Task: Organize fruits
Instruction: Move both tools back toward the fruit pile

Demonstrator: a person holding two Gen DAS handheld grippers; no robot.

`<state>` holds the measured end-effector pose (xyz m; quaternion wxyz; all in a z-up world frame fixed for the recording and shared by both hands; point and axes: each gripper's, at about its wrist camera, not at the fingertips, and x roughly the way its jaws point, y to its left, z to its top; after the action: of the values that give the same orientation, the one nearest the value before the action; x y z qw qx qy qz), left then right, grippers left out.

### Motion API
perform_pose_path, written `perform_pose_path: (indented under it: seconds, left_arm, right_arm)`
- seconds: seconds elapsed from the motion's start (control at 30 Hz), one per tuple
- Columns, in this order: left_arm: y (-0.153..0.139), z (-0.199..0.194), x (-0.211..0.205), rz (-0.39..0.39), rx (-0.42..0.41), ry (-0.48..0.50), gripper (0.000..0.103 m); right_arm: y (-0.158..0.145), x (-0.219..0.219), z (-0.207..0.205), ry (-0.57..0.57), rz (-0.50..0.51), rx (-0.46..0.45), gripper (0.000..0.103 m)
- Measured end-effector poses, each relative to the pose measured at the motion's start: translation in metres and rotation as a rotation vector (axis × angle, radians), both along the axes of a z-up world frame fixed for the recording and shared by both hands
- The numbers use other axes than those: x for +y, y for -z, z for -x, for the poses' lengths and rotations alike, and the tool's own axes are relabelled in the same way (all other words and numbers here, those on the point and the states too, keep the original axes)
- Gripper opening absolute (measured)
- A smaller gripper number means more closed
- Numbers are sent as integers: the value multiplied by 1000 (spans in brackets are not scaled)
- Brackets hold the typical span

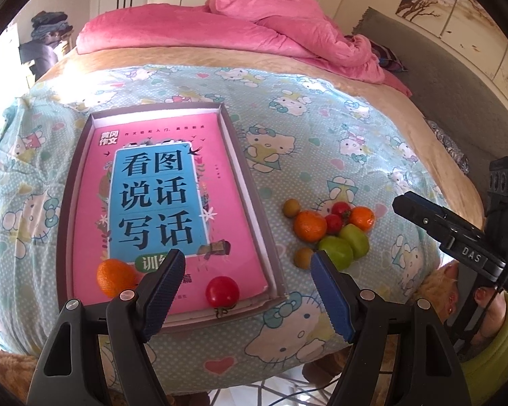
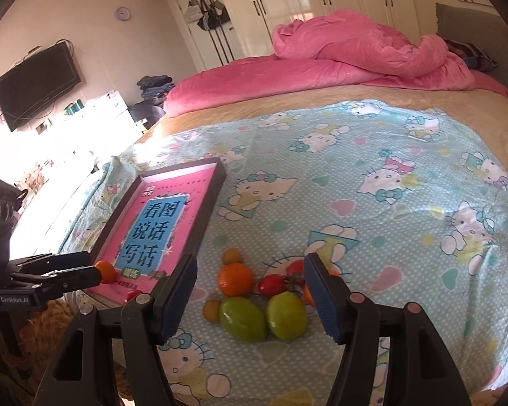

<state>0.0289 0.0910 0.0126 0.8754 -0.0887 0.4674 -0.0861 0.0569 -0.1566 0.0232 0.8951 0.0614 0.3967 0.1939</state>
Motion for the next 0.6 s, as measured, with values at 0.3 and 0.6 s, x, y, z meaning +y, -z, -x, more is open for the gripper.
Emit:
perform_pose_path:
  seconds: [0.3, 0.6]
  left_arm:
    - [-4, 2, -27, -24, -2, 44, 78]
    - [-2, 1, -50, -13, 17, 91, 78]
  right_arm:
    - [-4, -30, -2, 71, -13, 5, 65]
    - [-7, -58, -3, 140, -10, 11, 65]
